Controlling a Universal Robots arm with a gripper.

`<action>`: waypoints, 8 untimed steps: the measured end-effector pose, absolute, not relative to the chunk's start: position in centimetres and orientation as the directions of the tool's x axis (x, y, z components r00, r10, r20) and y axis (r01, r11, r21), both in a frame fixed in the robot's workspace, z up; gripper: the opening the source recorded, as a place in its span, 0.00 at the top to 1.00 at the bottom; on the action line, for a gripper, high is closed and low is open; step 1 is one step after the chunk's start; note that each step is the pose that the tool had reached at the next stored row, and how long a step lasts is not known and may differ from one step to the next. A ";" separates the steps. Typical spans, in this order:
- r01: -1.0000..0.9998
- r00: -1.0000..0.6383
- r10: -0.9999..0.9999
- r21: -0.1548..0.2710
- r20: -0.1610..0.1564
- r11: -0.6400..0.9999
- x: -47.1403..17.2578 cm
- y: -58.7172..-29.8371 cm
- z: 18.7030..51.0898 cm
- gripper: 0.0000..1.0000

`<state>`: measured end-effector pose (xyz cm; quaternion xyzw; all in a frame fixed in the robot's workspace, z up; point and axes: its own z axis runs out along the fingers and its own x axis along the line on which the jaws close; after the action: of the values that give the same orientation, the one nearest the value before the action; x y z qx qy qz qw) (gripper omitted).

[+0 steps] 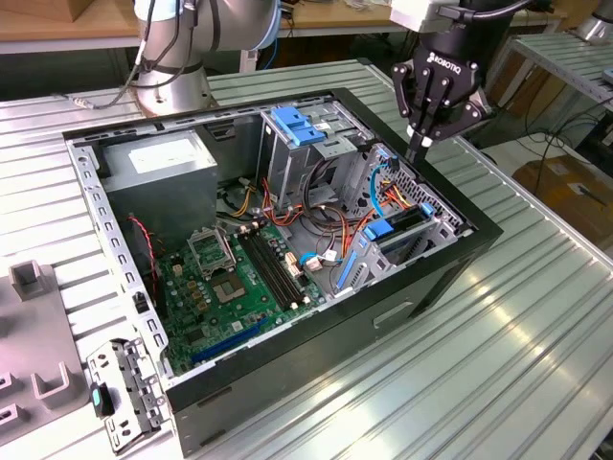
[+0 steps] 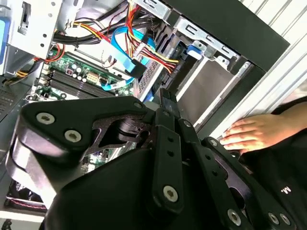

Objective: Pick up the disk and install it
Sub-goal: 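Insert the second disk wire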

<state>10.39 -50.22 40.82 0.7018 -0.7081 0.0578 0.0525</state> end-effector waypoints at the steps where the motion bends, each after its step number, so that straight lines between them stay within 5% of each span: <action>1: -1.000 -0.009 -0.986 -0.008 0.166 0.008 10.4 -49.9 40.7 0.89; 8: -1.000 -0.009 -0.977 -0.009 0.214 0.008 10.4 -48.2 40.0 0.89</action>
<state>10.39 -48.20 40.02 0.6999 -0.7060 0.0789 0.0734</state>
